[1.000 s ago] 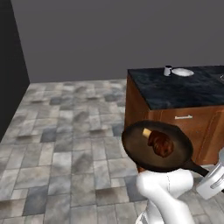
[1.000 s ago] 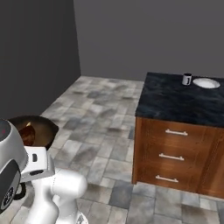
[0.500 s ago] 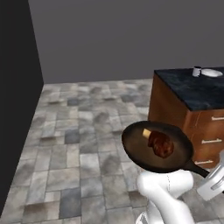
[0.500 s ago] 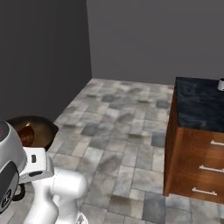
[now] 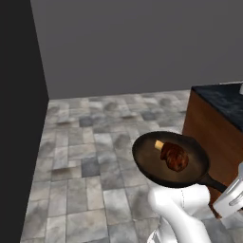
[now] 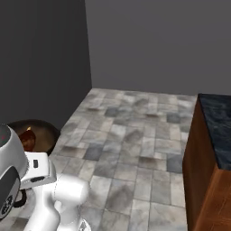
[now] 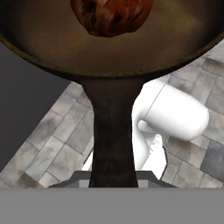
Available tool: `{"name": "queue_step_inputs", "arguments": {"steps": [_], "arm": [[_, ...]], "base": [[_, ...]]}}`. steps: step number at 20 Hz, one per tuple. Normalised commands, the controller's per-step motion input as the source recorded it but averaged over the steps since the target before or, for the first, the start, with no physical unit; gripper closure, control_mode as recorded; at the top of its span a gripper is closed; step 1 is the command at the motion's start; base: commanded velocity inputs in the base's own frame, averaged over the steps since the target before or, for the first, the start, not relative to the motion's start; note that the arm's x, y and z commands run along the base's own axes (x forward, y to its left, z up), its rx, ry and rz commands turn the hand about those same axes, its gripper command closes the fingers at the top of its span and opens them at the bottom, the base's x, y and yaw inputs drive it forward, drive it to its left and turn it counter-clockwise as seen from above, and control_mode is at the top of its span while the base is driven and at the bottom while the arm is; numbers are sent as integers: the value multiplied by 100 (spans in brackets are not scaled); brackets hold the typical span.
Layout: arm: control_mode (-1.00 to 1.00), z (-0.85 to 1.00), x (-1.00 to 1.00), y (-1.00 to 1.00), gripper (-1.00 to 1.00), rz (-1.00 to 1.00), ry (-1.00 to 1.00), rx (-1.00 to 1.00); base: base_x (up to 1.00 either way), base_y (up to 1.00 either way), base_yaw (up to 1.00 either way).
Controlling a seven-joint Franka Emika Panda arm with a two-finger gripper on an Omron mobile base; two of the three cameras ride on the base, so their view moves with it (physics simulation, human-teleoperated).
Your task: Pick up the pan with the steak in it and place it on the dining table. Then place the steak on the plate.
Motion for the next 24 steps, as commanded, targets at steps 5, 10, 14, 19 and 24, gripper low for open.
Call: {"name": "queue_step_inputs", "arguments": {"steps": [5,10,14,19,24], "arm": [[100,0,0,0,100,0,0,0],[100,0,0,0,100,0,0,0],[100,0,0,0,100,0,0,0],[100,0,0,0,100,0,0,0],[100,0,0,0,100,0,0,0]], "base": [[100,41,-11],[100,36,-9],[100,36,-9],[100,36,-9],[100,36,-9]]}}
